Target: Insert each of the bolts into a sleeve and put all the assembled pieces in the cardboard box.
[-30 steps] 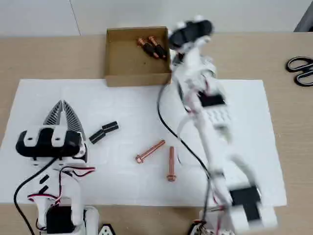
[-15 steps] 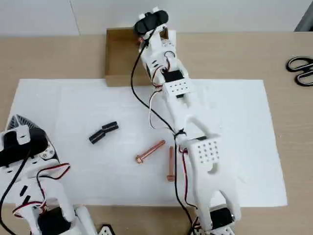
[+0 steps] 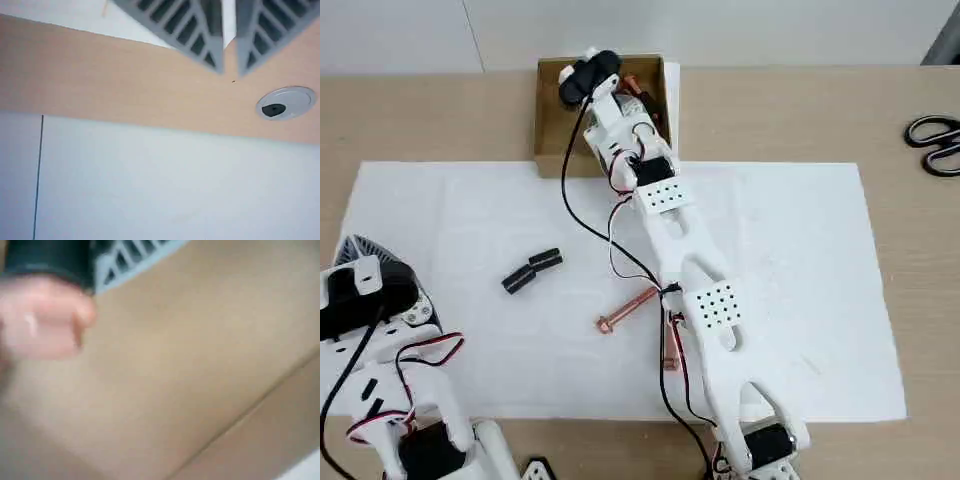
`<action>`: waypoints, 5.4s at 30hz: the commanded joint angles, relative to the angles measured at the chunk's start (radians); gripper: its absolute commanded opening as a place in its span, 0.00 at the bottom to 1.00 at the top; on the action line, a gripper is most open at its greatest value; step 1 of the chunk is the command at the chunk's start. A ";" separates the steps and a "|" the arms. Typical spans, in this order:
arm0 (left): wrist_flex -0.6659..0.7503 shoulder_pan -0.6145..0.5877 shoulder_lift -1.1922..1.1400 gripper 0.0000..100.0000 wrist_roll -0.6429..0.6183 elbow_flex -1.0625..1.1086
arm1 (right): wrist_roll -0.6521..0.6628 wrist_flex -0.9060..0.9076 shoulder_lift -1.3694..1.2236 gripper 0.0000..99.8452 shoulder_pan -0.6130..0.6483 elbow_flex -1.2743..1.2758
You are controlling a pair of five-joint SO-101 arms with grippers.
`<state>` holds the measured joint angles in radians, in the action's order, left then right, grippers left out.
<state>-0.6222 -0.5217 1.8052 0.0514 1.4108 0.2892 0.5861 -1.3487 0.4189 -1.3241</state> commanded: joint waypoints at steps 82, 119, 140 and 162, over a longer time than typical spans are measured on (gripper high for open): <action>-0.333 -0.888 0.014 0.01 -0.238 0.010 | 0.334 1.107 0.446 0.21 0.406 0.230; -0.333 -0.887 0.014 0.01 -0.238 0.008 | 0.334 1.070 0.358 0.03 0.447 0.230; -0.535 -0.321 0.011 0.01 -0.241 -0.191 | 0.222 1.112 0.717 0.00 0.165 0.180; -0.658 0.428 -1.049 0.01 -0.285 -0.811 | -0.158 1.038 1.089 0.01 -0.231 0.950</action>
<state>-1.2298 -0.1611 0.9352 -0.1849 0.7679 0.1511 1.6724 -0.3023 0.2256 -0.4081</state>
